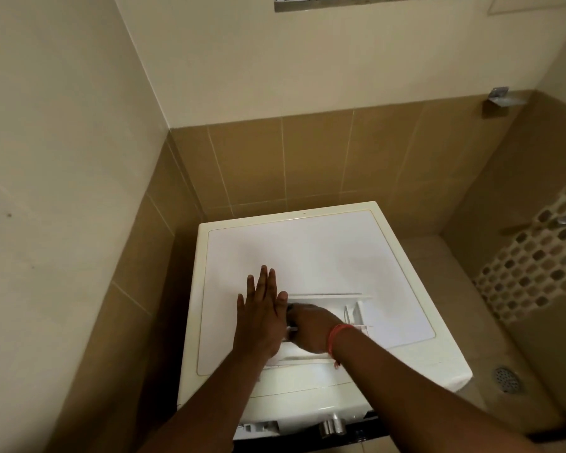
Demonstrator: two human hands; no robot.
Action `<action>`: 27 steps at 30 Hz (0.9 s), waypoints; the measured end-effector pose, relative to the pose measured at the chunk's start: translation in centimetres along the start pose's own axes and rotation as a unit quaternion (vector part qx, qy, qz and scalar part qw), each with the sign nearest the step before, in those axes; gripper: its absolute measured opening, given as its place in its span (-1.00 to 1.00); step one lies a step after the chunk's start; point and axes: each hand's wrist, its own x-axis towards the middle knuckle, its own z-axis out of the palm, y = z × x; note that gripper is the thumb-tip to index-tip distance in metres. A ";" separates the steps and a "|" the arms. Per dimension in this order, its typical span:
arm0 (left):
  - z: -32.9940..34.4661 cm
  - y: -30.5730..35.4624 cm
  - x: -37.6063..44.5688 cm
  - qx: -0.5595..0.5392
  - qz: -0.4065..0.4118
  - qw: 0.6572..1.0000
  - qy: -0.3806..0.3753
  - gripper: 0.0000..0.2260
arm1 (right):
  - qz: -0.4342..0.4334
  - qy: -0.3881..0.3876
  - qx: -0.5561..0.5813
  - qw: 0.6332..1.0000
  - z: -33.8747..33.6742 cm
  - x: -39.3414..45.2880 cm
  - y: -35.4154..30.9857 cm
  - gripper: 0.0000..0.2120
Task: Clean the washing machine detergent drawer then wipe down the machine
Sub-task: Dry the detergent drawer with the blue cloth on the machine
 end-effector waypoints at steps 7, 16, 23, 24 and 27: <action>0.1 -0.4 0.1 0.002 0.001 1.000 0.003 -0.44 | 0.069 -0.043 -0.082 0.993 -2.9 -2.4 5.2 -0.64; 0.4 -0.7 0.3 -0.007 0.010 1.000 0.010 -0.42 | 0.180 0.207 -0.090 0.957 -6.0 -4.9 7.9 -0.79; 0.5 -0.6 0.3 -0.011 0.016 1.000 0.016 -0.40 | 0.174 0.237 -0.089 0.952 0.1 -5.7 8.3 -0.56; 0.6 -0.7 0.3 -0.013 0.017 1.000 0.015 -0.37 | 0.175 0.244 -0.099 0.949 -0.3 -5.8 8.6 -0.61; 0.7 -0.8 0.2 -0.028 0.024 0.999 0.017 -0.31 | 0.174 0.244 -0.105 0.948 -1.5 -5.2 9.3 -0.65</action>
